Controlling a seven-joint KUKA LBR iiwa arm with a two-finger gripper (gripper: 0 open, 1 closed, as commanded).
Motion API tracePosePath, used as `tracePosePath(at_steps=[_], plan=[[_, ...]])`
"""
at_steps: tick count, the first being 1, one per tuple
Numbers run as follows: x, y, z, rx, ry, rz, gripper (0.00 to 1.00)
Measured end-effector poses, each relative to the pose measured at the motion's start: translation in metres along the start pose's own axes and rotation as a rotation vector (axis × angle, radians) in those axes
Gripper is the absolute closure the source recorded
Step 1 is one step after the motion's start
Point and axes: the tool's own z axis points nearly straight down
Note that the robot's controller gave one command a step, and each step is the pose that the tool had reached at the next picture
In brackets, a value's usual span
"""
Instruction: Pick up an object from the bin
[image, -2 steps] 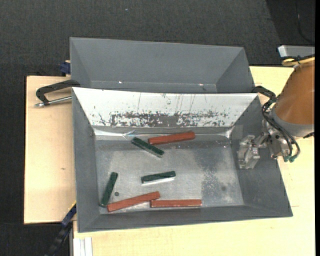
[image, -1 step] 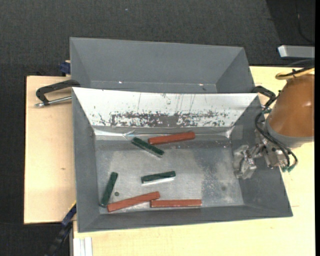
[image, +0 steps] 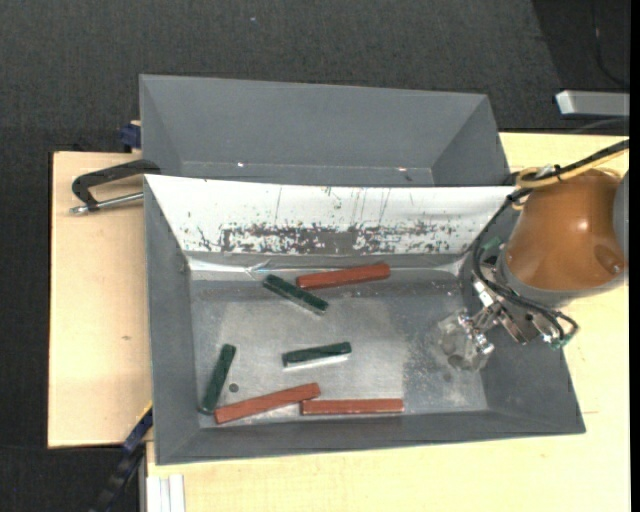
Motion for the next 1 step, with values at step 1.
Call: tracePosePath(at_steps=[1], plan=[[0.0047, 0.0152, 0.0137, -0.001, 0.001, -0.116, 0.0]])
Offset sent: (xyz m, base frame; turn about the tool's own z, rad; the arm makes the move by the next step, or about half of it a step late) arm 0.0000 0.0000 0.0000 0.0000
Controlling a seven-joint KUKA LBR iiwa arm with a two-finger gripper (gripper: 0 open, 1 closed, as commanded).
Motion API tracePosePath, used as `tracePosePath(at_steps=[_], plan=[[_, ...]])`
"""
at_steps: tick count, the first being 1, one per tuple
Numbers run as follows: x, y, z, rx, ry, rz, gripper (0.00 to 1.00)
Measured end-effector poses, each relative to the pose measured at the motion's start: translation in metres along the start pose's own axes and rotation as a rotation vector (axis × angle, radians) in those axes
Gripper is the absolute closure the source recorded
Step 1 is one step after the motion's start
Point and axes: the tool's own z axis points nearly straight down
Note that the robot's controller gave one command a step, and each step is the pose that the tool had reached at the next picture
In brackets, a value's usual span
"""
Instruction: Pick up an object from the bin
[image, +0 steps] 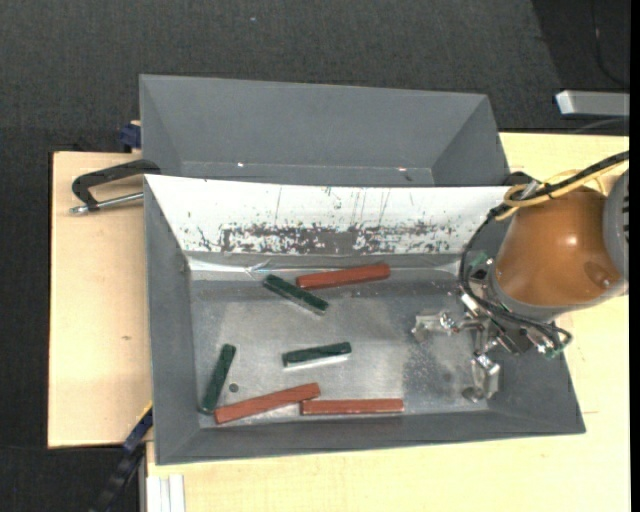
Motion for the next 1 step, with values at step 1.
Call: tracePosePath(at_steps=[1], plan=[[-0.0001, 0.0, 0.0, 0.0, 0.0, -0.001, 0.0]])
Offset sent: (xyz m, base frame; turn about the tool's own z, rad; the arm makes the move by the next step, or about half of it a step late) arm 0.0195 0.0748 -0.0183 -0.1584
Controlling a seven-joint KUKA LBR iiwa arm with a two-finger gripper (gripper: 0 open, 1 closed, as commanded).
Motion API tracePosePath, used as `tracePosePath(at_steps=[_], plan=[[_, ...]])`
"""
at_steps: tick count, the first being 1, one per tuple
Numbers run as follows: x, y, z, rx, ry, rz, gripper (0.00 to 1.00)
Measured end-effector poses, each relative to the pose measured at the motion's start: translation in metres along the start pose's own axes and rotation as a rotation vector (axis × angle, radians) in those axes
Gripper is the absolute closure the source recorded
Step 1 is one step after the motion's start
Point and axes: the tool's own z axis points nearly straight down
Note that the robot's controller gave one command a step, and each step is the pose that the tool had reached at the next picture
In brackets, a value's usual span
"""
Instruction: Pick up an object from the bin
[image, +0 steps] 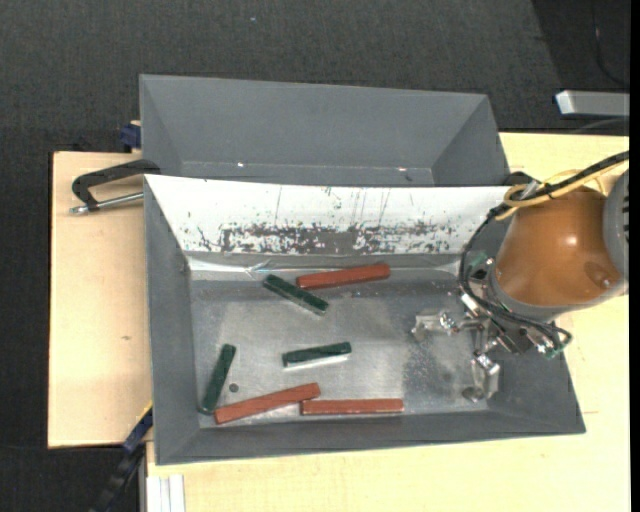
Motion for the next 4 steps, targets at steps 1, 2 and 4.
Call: tracePosePath(at_steps=[1, 2, 4], plan=[[-0.027, 0.024, 0.008, 0.001, 0.0, -0.073, 0.0], [-0.044, 0.045, 0.013, -0.001, 0.0, -0.111, 0.0], [-0.064, 0.091, 0.019, -0.001, 0.0, -0.221, 0.0]])
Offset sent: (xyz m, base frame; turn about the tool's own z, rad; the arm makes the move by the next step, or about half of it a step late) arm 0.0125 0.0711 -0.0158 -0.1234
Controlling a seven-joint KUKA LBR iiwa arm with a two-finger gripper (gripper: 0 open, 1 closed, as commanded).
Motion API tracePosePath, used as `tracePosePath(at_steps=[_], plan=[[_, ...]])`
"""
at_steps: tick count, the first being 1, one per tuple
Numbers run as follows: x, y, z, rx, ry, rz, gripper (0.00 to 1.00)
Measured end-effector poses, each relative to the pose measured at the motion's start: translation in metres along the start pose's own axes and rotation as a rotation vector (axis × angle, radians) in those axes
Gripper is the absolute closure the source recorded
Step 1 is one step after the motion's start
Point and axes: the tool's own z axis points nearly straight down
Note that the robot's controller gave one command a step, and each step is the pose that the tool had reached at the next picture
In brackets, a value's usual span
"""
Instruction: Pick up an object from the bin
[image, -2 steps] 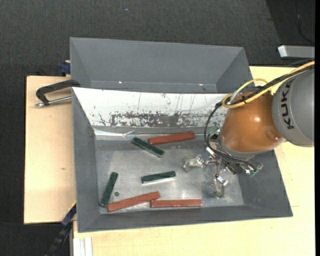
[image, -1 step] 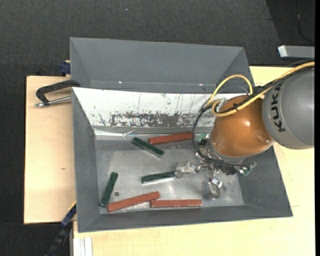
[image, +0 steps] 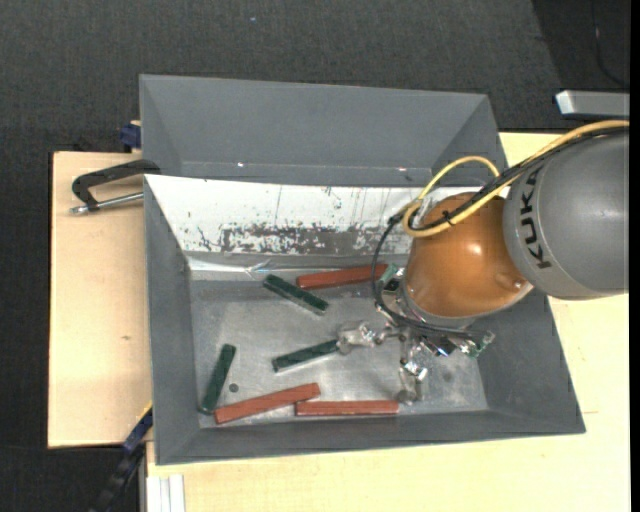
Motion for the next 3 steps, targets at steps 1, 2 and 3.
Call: tracePosePath(at_steps=[1, 2, 3], plan=[[-0.025, 0.01, -0.015, 0.002, -0.004, 0.231, 0.0], [-0.071, 0.034, 0.005, 0.004, -0.007, 0.034, 1.0], [-0.071, 0.034, 0.005, 0.004, -0.007, 0.034, 1.0]])
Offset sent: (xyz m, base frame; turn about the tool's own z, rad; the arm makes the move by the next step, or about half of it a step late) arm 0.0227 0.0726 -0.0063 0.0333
